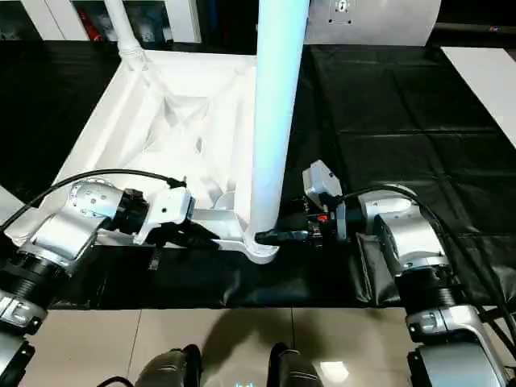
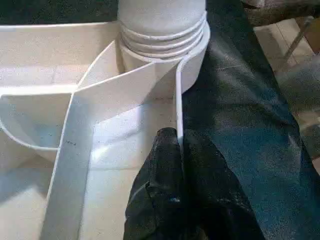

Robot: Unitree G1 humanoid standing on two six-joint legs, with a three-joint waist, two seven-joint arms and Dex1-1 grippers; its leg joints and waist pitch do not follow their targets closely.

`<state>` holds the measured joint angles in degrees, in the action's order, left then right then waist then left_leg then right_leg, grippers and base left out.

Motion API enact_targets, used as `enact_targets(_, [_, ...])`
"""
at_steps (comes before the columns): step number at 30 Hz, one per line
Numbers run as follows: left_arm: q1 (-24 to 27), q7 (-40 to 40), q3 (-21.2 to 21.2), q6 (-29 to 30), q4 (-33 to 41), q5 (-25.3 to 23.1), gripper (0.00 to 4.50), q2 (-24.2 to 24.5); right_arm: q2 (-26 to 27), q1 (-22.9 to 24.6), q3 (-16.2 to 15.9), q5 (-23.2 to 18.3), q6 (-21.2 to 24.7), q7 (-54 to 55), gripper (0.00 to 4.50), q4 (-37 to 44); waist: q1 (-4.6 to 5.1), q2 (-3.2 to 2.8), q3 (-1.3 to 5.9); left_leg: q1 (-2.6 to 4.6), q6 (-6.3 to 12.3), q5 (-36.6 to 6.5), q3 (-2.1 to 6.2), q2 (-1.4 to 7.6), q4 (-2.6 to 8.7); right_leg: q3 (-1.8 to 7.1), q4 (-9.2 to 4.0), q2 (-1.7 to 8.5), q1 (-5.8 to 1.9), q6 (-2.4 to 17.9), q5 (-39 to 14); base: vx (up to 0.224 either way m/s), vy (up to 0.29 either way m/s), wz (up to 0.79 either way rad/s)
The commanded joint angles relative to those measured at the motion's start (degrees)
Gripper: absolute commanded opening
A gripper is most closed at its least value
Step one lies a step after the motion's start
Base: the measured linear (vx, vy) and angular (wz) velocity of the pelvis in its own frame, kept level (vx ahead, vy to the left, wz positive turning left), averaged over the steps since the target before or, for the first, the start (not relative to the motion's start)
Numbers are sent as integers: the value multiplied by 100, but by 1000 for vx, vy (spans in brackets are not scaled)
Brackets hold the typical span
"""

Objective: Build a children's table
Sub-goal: Rotate leg to tighten

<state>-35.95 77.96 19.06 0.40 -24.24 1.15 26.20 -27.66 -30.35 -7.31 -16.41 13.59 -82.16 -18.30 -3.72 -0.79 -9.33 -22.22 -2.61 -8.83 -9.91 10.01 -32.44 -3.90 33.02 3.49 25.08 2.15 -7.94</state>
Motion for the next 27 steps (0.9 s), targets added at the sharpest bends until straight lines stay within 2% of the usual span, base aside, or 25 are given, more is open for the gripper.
enact_targets(1, [-60, -763, -36, 512, 251, -93, 0, -368, 362, 236, 0, -102, 733, 914, 194, 547, 25, 64, 419, 110, 629, -1074, 57, 304, 336, 297, -403, 447, -368, 1150, -2018, 0, 0, 0])
enact_targets(2, [-60, -763, -36, 512, 251, -93, 0, -368, 362, 236, 0, -102, 733, 914, 194, 547, 42, 72, 405, 112, 557, -1147, 61, 290, 342, 294, -431, 447, -360, 1093, -2223, 0, 0, 0])
enact_targets(3, [-110, -1173, -94, 790, 309, -161, 0, -570, 688, 332, 58, 25, 982, 1632, 194, 738, 50, 56, 394, 108, 513, -1201, 76, 279, 341, 290, -445, 462, -359, 1042, -2384, 0, 0, 0])
enact_targets(4, [-110, -1173, -94, 790, 309, -161, 0, -570, 688, 332, 58, 25, 982, 1632, 194, 738, 80, 69, 383, 101, 403, -1246, 89, 257, 359, 280, -473, 457, -359, 926, -2665, 0, 0, 0])
enact_targets(5, [-163, -1545, -145, 1024, 335, -234, 0, -750, 988, 406, 114, 123, 1149, 2212, 194, 874, 102, 65, 372, 106, 356, -1336, 97, 251, 365, 276, -491, 467, -352, 868, -2843, 0, 0, 0])
enact_targets(7, [-211, -1848, -183, 1215, 350, -296, 0, -907, 1237, 465, 149, 219, 1249, 2670, 194, 972, 209, 96, 353, 81, 239, -1485, 127, 211, 374, 256, -545, 473, -358, 603, -3351, 0, 0, 0])
enact_targets(9, [-248, -2057, -211, 1357, 353, -333, 0, -1034, 1412, 498, 158, 323, 1275, 2991, 194, 1023, 264, 83, 354, 96, 250, -1547, 125, 198, 363, 255, -587, 469, -326, 513, -3465, 0, 0, 0])
enact_targets(10, [-318, -2477, -257, 1618, 344, -397, 0, -1320, 1793, 530, 202, 493, 1356, 3644, 193, 1087, 299, 87, 350, 86, 272, -1526, 120, 199, 366, 265, -576, 460, -323, 494, -3411, 0, 0, 0])
enact_targets(11, [-318, -2477, -257, 1618, 344, -397, 0, -1320, 1793, 530, 202, 493, 1356, 3644, 193, 1087, 299, 87, 350, 86, 272, -1526, 120, 199, 366, 265, -576, 460, -323, 494, -3411, 0, 0, 0])
enact_targets(12, [-401, -2958, -331, 1841, 313, -459, 0, -1624, 2191, 534, 271, 659, 1390, 4325, 193, 1086, 352, 76, 349, 87, 250, -1542, 113, 199, 360, 260, -593, 447, -290, 500, -3411, 0, 0, 0])
enact_targets(13, [-471, -3362, -377, 2046, 296, -537, 0, -1880, 2553, 524, 355, 810, 1432, 5000, 193, 1066, 348, 87, 365, 90, 277, -1508, 124, 184, 360, 249, -601, 455, -306, 465, -3386, 0, 0, 0])
enact_targets(14, [-519, -3694, -412, 2184, 290, -631, 0, -2069, 2825, 502, 434, 908, 1497, 5513, 193, 1041, 365, 73, 352, 91, 273, -1484, 115, 202, 370, 264, -587, 443, -280, 491, -3300, 0, 0, 0])
enact_targets(15, [-519, -3694, -412, 2184, 290, -631, 0, -2069, 2825, 502, 434, 908, 1497, 5513, 193, 1041, 379, 64, 361, 104, 259, -1490, 115, 205, 370, 260, -589, 432, -262, 527, -3197, 0, 0, 0])
enact_targets(16, [-555, -3906, -431, 2290, 291, -677, 0, -2230, 3077, 477, 553, 931, 1394, 5937, 193, 989, 376, 79, 375, 94, 292, -1439, 119, 193, 375, 258, -578, 439, -298, 538, -3055, 0, 0, 0])
enact_targets(17, [-568, -3981, -407, 2273, 298, -721, 0, -2307, 3239, 469, 652, 902, 1235, 6165, 193, 960, 376, 45, 384, 93, 349, -1370, 110, 209, 379, 268, -578, 447, -288, 593, -2832, 0, 0, 0])
enact_targets(18, [-572, -4019, -390, 2262, 311, -749, 0, -2351, 3338, 471, 713, 879, 1134, 6295, 228, 961, 374, 54, 396, 88, 370, -1318, 104, 205, 376, 266, -562, 433, -302, 611, -2678, 0, 0, 0])
enact_targets(20, [-548, -3983, -368, 2286, 353, -761, 0, -2330, 3343, 481, 759, 825, 1069, 6277, 266, 969, 351, 48, 415, 77, 474, -1119, 94, 210, 378, 274, -512, 430, -338, 741, -2152, 0, 0, 0])
enact_targets(22, [-444, -3809, -333, 2347, 483, -754, 0, -2162, 3117, 551, 804, 771, 1074, 6055, 287, 1056, 343, 43, 419, 62, 614, -909, 80, 220, 371, 280, -461, 423, -366, 940, -1558, 0, 0, 0])
enact_targets(23, [-405, -3705, -312, 2282, 508, -753, 0, -2063, 2975, 578, 803, 748, 1000, 5870, 287, 1074, 332, 21, 427, 61, 661, -863, 76, 218, 365, 281, -441, 431, -389, 1021, -1403, 0, 0, 0])
enact_targets(24, [-400, -3696, -313, 2280, 510, -754, 0, -2055, 2962, 580, 807, 748, 996, 5854, 302, 1076, 330, 30, 429, 59, 685, -862, 73, 218, 362, 280, -444, 432, -397, 1046, -1357, 0, 0, 0])
enact_targets(25, [-282, -3451, -313, 2181, 565, -779, 0, -1810, 2622, 641, 903, 747, 875, 5411, 302, 1121, 326, 36, 427, 51, 725, -872, 72, 216, 357, 277, -433, 432, -417, 1079, -1295, 0, 0, 0])
enact_targets(26, [-282, -3451, -313, 2181, 565, -779, 0, -1810, 2622, 641, 903, 747, 875, 5411, 313, 1121, 328, 39, 423, 34, 764, -845, 72, 216, 353, 279, -424, 435, -435, 1097, -1244, 0, 0, 0])
enact_targets(27, [-246, -3369, -314, 2142, 572, -771, 0, -1730, 2502, 647, 917, 729, 843, 5256, 318, 1111, 333, 35, 418, 33, 777, -844, 68, 219, 353, 280, -432, 438, -427, 1107, -1254, 0, 0, 0])
